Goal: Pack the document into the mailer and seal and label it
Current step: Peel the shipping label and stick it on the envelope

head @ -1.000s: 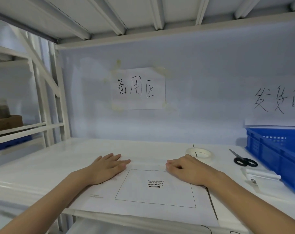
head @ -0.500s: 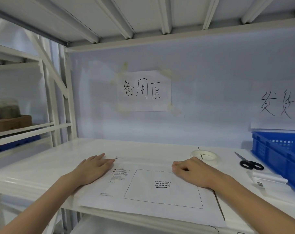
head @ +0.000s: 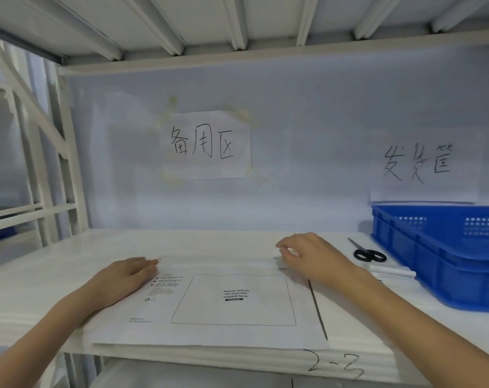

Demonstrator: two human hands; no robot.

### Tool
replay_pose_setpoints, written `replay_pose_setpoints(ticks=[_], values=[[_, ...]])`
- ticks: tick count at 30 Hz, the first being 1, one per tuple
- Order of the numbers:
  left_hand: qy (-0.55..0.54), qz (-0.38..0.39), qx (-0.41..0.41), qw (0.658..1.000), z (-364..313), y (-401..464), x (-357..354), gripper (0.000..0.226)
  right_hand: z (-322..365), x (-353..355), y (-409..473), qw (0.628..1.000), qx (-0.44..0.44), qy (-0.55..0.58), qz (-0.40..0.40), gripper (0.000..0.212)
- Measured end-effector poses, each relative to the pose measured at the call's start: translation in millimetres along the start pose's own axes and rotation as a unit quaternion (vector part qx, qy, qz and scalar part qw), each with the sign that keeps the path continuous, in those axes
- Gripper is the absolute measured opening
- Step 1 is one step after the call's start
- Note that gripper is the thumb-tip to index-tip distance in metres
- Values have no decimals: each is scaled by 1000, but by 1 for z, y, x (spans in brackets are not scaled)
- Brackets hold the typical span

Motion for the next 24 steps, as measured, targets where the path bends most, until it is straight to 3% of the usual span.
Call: replay_pose_setpoints(ticks=[5,10,13,16,20,24], values=[[-36,-8,-17,999,-5,-5,5,102,-39,47,-35,996,-90,-16,-5,31],[-66,11,-18,998,-9,-8,8,118,-72,78,-68,984,-168,-41,50,31],[-81,16,-33,996,-14,-12,13,111,-80,84,-83,968,-226,-47,102,36],[-77,-6,-48,996,-31,-4,26,123,-87,79,-86,951,-263,-68,148,54],[-53,-55,-129,989,-86,5,42,112,-86,68,-82,959,-251,-34,125,57],[-6,-64,-209,976,-146,0,34,113,-74,57,-75,971,-218,68,75,45]])
Point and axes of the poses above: each hand's wrist, its own y-axis towards the middle knuckle, its own x-axis out of the back of the hand, z = x × y, the point moved 4 cm from there along y, towards the middle knuckle, and after that the axes turned 12 degrees about y, right-handed, at the moved point
